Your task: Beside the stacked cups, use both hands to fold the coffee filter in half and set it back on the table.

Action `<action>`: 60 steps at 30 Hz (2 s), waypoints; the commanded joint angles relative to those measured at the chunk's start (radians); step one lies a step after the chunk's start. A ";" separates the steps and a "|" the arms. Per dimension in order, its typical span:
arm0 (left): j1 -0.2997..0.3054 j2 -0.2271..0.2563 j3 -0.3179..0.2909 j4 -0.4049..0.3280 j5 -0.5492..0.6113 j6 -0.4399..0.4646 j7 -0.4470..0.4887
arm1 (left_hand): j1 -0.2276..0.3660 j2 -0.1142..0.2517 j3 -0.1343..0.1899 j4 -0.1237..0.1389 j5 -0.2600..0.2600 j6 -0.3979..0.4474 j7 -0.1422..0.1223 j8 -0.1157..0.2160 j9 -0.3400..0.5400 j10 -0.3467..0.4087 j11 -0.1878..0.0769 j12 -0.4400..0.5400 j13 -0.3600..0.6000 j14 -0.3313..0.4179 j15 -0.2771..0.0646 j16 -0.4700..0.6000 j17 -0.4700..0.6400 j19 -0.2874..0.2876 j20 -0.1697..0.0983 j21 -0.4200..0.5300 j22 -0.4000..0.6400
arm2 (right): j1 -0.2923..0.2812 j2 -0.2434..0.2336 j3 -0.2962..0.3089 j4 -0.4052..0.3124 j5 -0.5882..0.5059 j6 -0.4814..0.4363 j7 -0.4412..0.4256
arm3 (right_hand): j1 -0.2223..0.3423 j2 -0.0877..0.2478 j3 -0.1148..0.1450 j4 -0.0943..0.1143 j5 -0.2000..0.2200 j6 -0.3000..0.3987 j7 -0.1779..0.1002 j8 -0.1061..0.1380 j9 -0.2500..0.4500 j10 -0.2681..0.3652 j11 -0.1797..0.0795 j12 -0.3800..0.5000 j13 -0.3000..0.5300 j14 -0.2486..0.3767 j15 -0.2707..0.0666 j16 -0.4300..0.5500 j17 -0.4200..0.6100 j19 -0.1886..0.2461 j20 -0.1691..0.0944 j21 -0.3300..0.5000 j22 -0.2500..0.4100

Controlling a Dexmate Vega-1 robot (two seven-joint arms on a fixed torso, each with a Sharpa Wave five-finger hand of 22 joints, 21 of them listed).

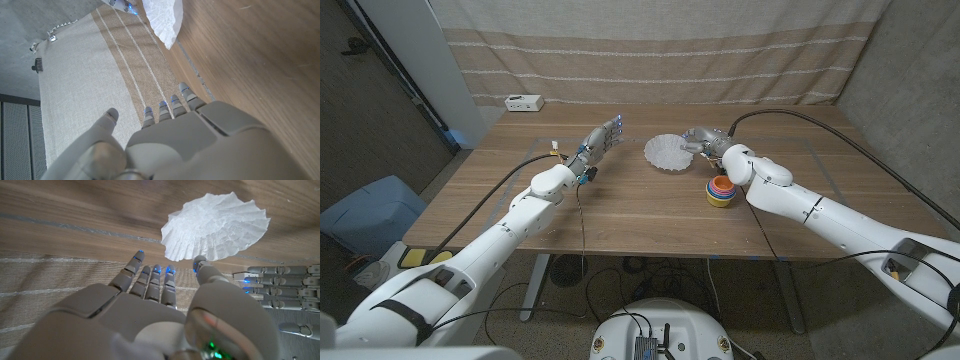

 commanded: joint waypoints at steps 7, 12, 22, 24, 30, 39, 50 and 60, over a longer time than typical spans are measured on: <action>0.001 0.003 0.002 -0.008 0.003 0.012 0.004 | 0.005 -0.002 0.001 -0.004 -0.003 -0.004 -0.008 -0.006 0.003 0.002 -0.002 -0.004 0.003 -0.002 -0.010 -0.003 0.002 0.003 0.007 -0.003 0.003 | 0.021 0.035 -0.042 0.039 -0.060 -0.033 0.064 | 0.002 0.001 -0.010 0.000 0.002 -0.014 -0.009 -0.001 0.002 -0.029 -0.009 -0.008 0.002 -0.023 -0.006 -0.011 0.002 -0.010 -0.008 -0.003 0.003; -0.001 0.003 0.002 -0.003 0.002 0.012 0.001 | 0.005 -0.002 0.001 -0.005 -0.003 -0.003 -0.008 -0.006 0.003 0.003 -0.001 -0.005 0.003 -0.003 -0.009 -0.005 0.002 0.004 0.007 -0.004 0.004 | 0.025 0.041 -0.043 0.052 -0.061 -0.045 0.070 | 0.003 0.003 -0.012 0.000 0.002 -0.018 -0.008 -0.001 0.002 -0.033 -0.008 -0.009 0.002 -0.024 -0.007 -0.012 0.002 -0.012 -0.009 -0.003 0.003; -0.014 -0.005 0.007 0.017 0.004 0.010 -0.008 | 0.005 -0.003 0.001 -0.005 -0.003 -0.003 -0.009 -0.006 0.003 0.002 -0.002 -0.007 0.004 -0.002 -0.011 -0.006 0.002 0.005 0.008 -0.007 0.004 | 0.037 0.047 -0.057 0.085 -0.069 -0.071 0.082 | 0.008 0.008 -0.013 -0.004 0.003 -0.017 -0.007 0.002 0.002 -0.034 -0.014 -0.007 0.002 -0.024 -0.009 -0.013 0.001 -0.011 -0.013 -0.003 0.003; -0.018 -0.007 0.008 0.021 0.004 0.010 -0.009 | 0.005 -0.003 0.001 -0.005 -0.003 -0.003 -0.009 -0.006 0.003 0.002 -0.001 -0.008 0.004 -0.003 -0.011 -0.007 0.002 0.005 0.008 -0.007 0.004 | 0.039 0.048 -0.063 0.089 -0.074 -0.077 0.083 | 0.009 0.009 -0.013 -0.005 0.003 -0.016 -0.007 0.002 0.002 -0.034 -0.014 -0.007 0.002 -0.023 -0.010 -0.013 0.001 -0.011 -0.014 -0.003 0.003; -0.029 -0.016 0.015 0.034 0.011 0.010 -0.012 | 0.005 -0.004 0.000 -0.005 -0.003 -0.004 -0.010 -0.007 0.003 0.003 -0.001 -0.009 0.004 -0.003 -0.012 -0.007 0.002 0.004 0.008 -0.009 0.004 | 0.049 0.052 -0.080 0.106 -0.085 -0.094 0.098 | 0.023 0.008 -0.012 -0.017 0.004 -0.020 -0.008 0.003 0.002 -0.041 -0.014 -0.007 0.002 -0.027 -0.012 -0.016 -0.002 -0.008 -0.015 -0.002 0.003; -0.054 -0.013 0.045 0.044 0.076 0.012 0.014 | 0.005 -0.004 0.000 -0.006 -0.003 -0.003 -0.010 -0.006 0.003 0.008 -0.005 -0.009 0.004 -0.003 -0.012 -0.009 0.002 -0.008 0.002 -0.018 0.004 | 0.057 0.056 -0.091 0.129 -0.079 -0.083 0.108 | 0.039 0.003 -0.012 -0.030 0.006 -0.028 -0.011 0.002 0.002 -0.052 -0.020 -0.009 0.002 -0.030 -0.011 -0.020 -0.005 -0.007 -0.016 -0.002 0.002; -0.114 -0.005 0.124 0.078 0.225 0.027 0.028 | 0.101 0.086 0.100 -0.055 -0.016 0.081 0.039 0.003 0.003 0.058 -0.004 -0.011 0.002 0.015 -0.017 -0.013 -0.005 -0.090 -0.049 -0.078 0.003 | 0.059 0.057 -0.094 0.138 -0.073 -0.079 0.112 | 0.046 0.005 -0.014 -0.032 0.007 -0.027 -0.012 0.005 0.002 -0.053 -0.020 -0.007 0.002 -0.033 -0.012 -0.022 -0.005 -0.008 -0.018 -0.003 0.002; -0.156 -0.055 0.171 0.125 0.244 0.013 -0.030 | 0.109 0.067 0.112 -0.060 -0.030 0.030 0.047 -0.017 0.003 0.031 -0.012 -0.026 0.003 -0.014 -0.022 -0.022 -0.002 -0.116 -0.052 -0.098 0.005 | 0.054 0.051 -0.093 0.127 -0.070 -0.084 0.111 | 0.049 0.010 -0.016 -0.031 0.006 -0.025 -0.012 0.006 0.002 -0.051 -0.018 -0.004 0.002 -0.032 -0.011 -0.021 -0.004 -0.010 -0.018 -0.003 0.003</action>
